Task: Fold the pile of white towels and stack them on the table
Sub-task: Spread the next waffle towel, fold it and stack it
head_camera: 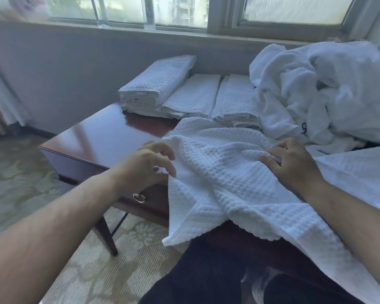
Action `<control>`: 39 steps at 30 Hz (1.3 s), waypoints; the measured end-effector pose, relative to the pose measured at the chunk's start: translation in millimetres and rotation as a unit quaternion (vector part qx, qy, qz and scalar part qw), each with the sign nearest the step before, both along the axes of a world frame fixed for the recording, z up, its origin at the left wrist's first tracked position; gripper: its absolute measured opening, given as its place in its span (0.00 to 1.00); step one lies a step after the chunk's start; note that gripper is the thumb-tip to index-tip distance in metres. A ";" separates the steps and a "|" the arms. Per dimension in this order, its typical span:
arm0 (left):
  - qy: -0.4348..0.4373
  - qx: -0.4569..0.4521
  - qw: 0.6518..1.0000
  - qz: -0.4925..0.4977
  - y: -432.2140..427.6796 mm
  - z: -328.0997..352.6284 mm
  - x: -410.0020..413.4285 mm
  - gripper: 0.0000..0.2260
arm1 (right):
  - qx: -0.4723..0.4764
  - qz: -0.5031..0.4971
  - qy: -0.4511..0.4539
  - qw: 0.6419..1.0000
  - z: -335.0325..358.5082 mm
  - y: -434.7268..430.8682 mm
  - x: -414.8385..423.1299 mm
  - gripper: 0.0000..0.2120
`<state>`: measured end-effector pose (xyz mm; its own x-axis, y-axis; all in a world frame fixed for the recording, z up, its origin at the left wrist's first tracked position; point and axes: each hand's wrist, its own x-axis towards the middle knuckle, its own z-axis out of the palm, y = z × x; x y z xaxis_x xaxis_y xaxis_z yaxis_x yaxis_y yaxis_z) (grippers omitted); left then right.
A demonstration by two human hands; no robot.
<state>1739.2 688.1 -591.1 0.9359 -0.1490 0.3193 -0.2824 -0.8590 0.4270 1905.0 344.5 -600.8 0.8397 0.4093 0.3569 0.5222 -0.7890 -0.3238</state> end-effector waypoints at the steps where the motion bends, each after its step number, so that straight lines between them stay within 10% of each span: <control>1: 0.011 0.014 1.000 0.011 8.2 5.2 -1.8 0.14 | -0.002 0.000 -0.002 1.000 0.0 0.1 0.2 0.17; 12: 0.146 0.115 0.981 0.058 45.8 30.4 -8.3 0.13 | -0.043 0.002 -0.076 0.996 -1.1 3.2 -1.1 0.16; 16: 0.238 0.066 0.963 0.103 40.1 39.5 -2.9 0.27 | -0.028 0.019 -0.061 0.998 0.1 5.3 -4.4 0.21; 28: -0.018 -0.008 1.000 0.014 -154.5 25.5 86.9 0.12 | -0.098 -0.027 0.025 0.995 33.4 -3.7 -19.9 0.26; 33: 0.187 0.137 0.972 -0.030 -203.8 22.0 113.1 0.22 | -0.298 -0.255 0.134 0.910 63.5 -70.5 -13.8 0.12; 39: 0.290 0.146 0.943 0.073 -229.3 9.6 128.2 0.40 | -0.314 -0.302 0.304 0.847 50.2 -95.1 -15.1 0.43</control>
